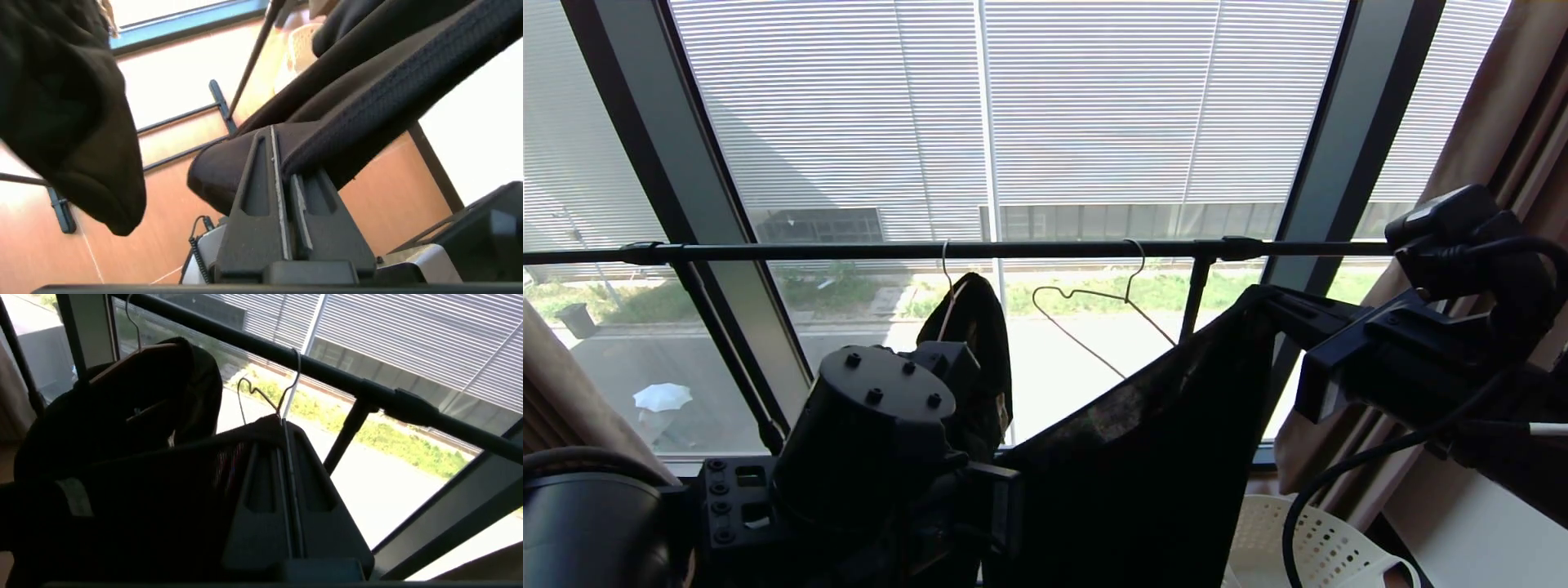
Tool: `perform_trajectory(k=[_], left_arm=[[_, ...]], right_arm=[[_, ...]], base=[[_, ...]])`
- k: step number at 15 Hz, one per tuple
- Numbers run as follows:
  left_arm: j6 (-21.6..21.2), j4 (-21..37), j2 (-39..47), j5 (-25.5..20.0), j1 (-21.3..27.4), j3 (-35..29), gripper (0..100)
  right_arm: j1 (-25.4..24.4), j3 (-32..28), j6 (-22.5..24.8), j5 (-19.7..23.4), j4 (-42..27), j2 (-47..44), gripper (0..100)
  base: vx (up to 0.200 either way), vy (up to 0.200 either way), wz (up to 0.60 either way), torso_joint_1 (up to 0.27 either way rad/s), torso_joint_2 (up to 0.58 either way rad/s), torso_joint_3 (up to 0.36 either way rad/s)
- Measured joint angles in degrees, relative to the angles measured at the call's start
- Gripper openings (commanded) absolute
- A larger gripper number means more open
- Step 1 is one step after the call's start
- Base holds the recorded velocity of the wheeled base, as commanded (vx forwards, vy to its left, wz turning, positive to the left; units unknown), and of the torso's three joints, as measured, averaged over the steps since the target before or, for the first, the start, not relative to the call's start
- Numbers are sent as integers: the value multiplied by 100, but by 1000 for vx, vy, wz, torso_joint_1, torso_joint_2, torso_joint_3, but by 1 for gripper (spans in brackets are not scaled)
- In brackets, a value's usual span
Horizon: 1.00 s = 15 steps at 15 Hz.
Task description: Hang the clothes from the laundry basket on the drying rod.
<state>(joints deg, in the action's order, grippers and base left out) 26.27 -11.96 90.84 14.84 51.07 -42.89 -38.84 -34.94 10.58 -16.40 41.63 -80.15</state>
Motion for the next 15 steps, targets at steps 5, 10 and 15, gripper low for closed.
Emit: perform_trajectory(k=[5,10,15], left_arm=[[-17,-2,-254,24,-551,-33,0],[-13,0,-77,0,-801,-492,0],[-196,11,524,-12,-1014,-1618,0]], right_arm=[[174,317,863,-213,-9,-80,0],[-52,886,1824,-178,-91,194,0],[-942,1173,1966,176,-507,500,0]], base=[[0,0,0,0,0,0],[0,0,0,0,0,0],[0,0,0,0,0,0]])
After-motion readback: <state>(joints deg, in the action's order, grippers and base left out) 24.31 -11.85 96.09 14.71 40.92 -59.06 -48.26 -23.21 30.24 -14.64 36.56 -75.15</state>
